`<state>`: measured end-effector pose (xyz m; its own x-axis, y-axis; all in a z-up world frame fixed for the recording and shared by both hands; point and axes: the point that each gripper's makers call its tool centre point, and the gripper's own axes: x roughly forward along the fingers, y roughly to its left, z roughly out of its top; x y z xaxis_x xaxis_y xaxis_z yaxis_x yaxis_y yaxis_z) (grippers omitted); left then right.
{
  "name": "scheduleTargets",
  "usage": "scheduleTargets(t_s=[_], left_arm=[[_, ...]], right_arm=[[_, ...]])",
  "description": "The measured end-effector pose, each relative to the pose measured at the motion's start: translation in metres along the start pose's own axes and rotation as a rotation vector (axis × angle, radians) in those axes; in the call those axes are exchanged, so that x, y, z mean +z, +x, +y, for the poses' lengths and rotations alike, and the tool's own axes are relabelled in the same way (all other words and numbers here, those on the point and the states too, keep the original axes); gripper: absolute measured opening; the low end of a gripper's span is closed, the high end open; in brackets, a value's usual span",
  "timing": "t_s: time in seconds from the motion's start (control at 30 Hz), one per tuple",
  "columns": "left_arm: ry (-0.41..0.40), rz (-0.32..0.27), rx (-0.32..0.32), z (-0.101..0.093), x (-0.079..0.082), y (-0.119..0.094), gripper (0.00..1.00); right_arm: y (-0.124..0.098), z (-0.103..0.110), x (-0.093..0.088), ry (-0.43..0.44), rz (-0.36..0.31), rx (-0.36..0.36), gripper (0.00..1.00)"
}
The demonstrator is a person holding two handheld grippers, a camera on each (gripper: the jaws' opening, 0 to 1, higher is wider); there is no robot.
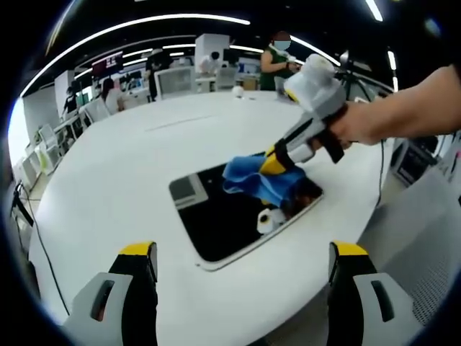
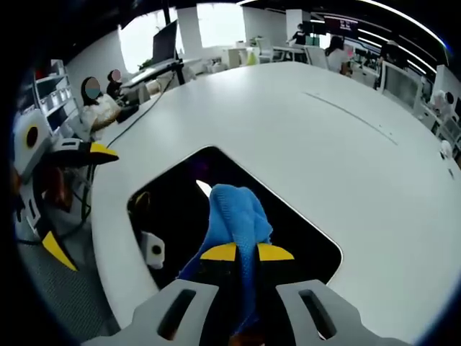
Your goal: Wipe the mirror surface with the cleaning cloth until all visible marks leave the cleaned area.
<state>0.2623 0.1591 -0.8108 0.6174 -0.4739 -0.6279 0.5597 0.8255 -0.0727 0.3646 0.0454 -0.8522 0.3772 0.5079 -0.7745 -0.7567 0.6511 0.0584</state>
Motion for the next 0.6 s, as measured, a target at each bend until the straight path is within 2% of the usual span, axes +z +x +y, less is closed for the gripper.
scheduleTargets(t_s=[0.4, 0.6], left_arm=[[-0.015, -0.012, 0.018, 0.004, 0.0, -0.002, 1.0], [0.007, -0.016, 0.016, 0.003, 0.002, -0.001, 1.0]], right_arm=[[-0.007, 0.012, -0.01, 0.004, -0.014, 0.002, 0.03], [-0.01, 0.02, -0.015, 0.003, -0.014, 0.006, 0.03]])
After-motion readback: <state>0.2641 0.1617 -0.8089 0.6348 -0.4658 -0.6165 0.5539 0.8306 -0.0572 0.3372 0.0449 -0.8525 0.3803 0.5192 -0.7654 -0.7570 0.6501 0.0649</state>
